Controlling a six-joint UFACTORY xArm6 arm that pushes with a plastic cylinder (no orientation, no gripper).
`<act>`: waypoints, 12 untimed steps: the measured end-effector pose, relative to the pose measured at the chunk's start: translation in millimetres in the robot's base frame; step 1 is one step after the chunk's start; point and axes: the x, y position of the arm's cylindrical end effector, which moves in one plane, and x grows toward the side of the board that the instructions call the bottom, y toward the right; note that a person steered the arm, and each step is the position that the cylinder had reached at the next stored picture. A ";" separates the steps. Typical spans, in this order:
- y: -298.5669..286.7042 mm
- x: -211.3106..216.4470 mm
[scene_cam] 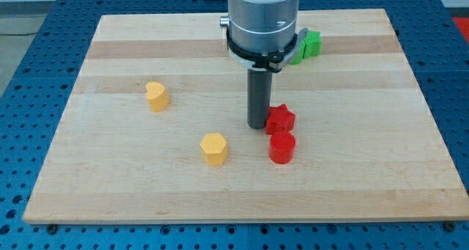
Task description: Separate the blue blocks from the green blocks
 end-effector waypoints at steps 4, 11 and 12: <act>91.4 -83.1; 75.6 -201.6; 54.1 -184.5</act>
